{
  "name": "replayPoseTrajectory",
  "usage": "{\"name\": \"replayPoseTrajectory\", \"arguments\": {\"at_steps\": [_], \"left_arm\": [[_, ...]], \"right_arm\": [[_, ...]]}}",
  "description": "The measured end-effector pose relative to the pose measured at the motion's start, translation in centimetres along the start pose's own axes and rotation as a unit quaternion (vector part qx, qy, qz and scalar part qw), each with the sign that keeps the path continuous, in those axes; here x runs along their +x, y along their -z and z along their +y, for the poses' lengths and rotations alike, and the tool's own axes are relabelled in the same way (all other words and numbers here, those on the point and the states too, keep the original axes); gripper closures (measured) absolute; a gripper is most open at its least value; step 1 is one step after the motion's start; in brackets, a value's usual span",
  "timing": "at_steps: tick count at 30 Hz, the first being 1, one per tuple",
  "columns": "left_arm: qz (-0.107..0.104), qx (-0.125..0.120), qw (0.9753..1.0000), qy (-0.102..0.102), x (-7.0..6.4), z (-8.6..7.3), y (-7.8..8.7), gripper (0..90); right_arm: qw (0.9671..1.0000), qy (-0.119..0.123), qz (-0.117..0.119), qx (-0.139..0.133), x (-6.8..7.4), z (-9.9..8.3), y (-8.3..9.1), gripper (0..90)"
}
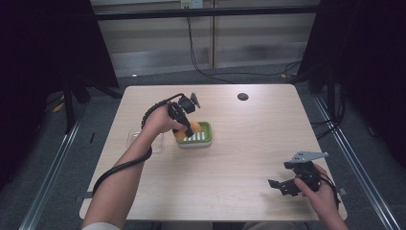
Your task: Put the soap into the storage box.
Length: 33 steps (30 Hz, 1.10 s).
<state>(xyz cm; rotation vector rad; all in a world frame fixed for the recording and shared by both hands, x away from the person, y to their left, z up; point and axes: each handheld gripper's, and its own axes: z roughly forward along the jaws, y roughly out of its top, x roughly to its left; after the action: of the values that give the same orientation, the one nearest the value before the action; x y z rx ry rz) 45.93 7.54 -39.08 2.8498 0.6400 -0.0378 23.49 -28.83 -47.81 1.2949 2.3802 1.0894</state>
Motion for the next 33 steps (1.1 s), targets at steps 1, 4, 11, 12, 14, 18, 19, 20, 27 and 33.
{"name": "replayPoseTrajectory", "arguments": {"at_steps": [1, 4, 11, 12, 14, 18, 19, 20, 27, 33], "left_arm": [[0.002, -0.002, 1.0000, 0.003, 0.0, 0.1, 0.0, 49.9], [0.003, -0.001, 1.0000, 0.001, 0.1, 0.2, -0.3, 49.9], [0.001, -0.002, 1.0000, 0.000, 0.1, 0.4, -0.5, 49.9], [-0.001, 0.005, 1.0000, -0.006, 0.2, 0.4, -0.5, 49.9], [0.002, -0.001, 1.0000, -0.001, 0.2, 0.5, -0.6, 49.9], [0.003, 0.004, 0.9999, -0.009, 0.3, 0.6, -0.7, 49.9], [0.001, -0.001, 1.0000, 0.002, 0.2, 0.6, -0.8, 49.8], [0.002, 0.000, 1.0000, -0.001, 0.3, 0.7, -0.8, 49.9], [0.005, -0.004, 1.0000, 0.002, 0.4, 0.7, -1.2, 49.9], [0.004, -0.002, 1.0000, -0.002, 0.7, 0.7, -1.4, 49.9]], "right_arm": [[1.0000, 0.000, 0.000, 0.000, 0.0, 0.0, 0.0, 3.3], [1.0000, 0.002, 0.000, -0.001, 0.0, 0.0, 0.0, 3.3], [1.0000, 0.001, 0.001, 0.000, 0.0, 0.0, 0.0, 3.3], [1.0000, 0.002, 0.001, 0.000, 0.0, 0.0, 0.0, 3.3], [1.0000, 0.002, 0.002, 0.000, 0.0, 0.0, 0.0, 3.3], [1.0000, 0.001, 0.000, -0.001, 0.0, 0.0, 0.0, 3.3], [1.0000, 0.001, 0.001, 0.000, 0.0, 0.0, 0.0, 3.3], [1.0000, 0.003, 0.000, -0.001, 0.0, 0.0, 0.0, 3.3], [1.0000, 0.004, 0.001, -0.001, 0.0, 0.0, -0.1, 3.3], [1.0000, 0.004, 0.002, -0.001, 0.0, 0.1, 0.0, 3.3]]}}
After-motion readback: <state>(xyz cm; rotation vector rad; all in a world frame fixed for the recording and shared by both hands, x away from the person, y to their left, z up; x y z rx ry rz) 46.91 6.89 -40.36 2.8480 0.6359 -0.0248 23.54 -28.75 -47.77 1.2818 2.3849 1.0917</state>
